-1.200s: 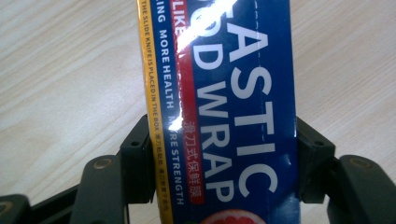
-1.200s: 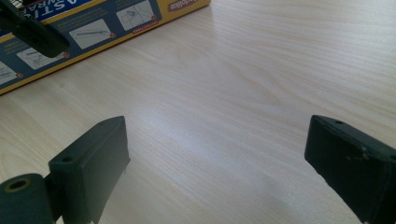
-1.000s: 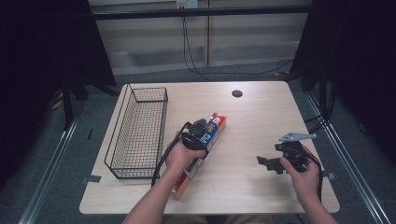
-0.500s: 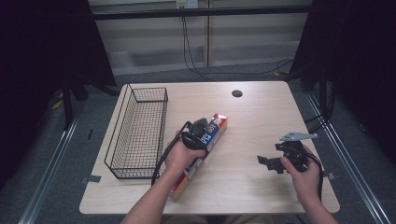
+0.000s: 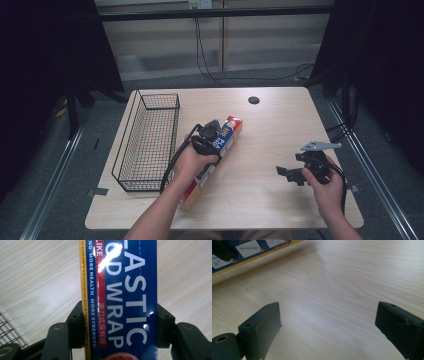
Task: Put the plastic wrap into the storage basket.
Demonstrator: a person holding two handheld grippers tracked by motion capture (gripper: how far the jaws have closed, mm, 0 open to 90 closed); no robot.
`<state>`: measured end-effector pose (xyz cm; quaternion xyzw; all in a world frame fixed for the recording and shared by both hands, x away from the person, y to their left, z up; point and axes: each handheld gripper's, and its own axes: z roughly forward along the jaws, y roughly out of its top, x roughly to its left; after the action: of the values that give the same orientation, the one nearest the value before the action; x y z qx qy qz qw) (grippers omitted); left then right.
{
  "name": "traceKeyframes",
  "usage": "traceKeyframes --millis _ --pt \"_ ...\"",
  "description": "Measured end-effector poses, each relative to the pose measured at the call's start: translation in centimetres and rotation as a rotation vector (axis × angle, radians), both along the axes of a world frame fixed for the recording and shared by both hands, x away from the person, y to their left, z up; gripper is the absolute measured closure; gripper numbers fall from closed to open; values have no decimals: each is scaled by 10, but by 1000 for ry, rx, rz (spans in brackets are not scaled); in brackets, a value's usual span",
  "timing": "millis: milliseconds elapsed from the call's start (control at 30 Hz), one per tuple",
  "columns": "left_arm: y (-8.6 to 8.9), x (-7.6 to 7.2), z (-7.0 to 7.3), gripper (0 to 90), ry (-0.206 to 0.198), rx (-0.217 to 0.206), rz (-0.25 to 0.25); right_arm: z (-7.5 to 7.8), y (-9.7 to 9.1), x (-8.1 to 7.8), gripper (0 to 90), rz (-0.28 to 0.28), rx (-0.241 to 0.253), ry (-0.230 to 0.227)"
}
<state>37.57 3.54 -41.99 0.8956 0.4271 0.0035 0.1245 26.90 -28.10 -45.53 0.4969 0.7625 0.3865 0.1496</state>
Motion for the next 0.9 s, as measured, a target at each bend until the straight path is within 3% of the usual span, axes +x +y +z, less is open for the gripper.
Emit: traceKeyframes --millis 533,900 --pt "20 6 25 418 8 -30 58 1 0 0 60 0 6 -1" --pt "30 11 46 418 -18 -54 92 1 -1 0 60 -3 8 -7"
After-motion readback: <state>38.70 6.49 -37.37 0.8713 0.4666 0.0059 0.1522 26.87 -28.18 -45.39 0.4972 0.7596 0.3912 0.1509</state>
